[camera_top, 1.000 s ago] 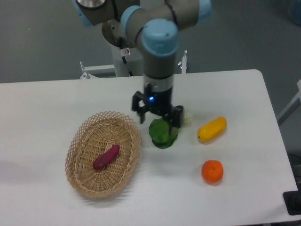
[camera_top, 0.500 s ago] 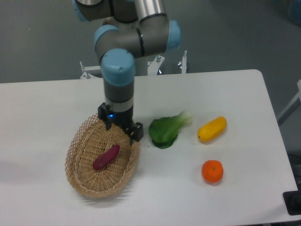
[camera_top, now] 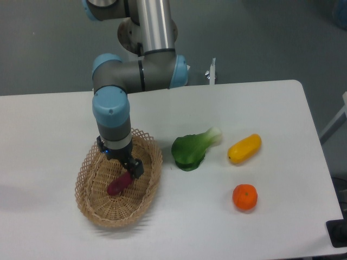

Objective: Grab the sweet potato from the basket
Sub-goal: 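Lower the gripper onto the sweet potato and close on it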

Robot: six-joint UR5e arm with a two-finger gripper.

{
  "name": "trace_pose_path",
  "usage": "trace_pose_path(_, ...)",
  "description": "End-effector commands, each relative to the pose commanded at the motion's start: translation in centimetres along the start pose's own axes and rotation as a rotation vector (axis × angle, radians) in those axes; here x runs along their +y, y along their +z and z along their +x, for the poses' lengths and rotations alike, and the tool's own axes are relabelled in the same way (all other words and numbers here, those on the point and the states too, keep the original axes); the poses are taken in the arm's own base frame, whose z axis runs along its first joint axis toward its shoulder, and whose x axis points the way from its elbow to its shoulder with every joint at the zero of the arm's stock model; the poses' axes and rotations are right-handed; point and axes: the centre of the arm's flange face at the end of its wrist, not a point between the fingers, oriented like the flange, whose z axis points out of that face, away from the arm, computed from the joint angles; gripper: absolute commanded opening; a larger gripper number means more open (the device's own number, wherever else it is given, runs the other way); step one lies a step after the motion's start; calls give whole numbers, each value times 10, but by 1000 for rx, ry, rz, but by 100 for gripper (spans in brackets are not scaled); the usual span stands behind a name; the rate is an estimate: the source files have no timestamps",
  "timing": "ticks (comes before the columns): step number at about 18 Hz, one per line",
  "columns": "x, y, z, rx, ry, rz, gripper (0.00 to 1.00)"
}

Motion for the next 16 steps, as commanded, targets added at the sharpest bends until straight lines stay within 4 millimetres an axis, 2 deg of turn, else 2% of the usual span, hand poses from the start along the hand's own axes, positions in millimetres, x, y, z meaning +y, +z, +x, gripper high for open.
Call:
trace_pose_path(3, -3, 9, 5, 6, 10, -17, 99)
trace_pose_path(9, -4, 15, 6, 12, -7, -23, 97)
trace_pose_path(10, -4, 14, 6, 11, -6, -22, 90)
trace_pose_path(12, -3, 13, 5, 9, -8, -22, 64)
trace_pose_path(14, -4, 10, 5, 6, -8, -19, 44)
trace_pose_path(16, -4, 11, 4, 8, -8, -23, 38)
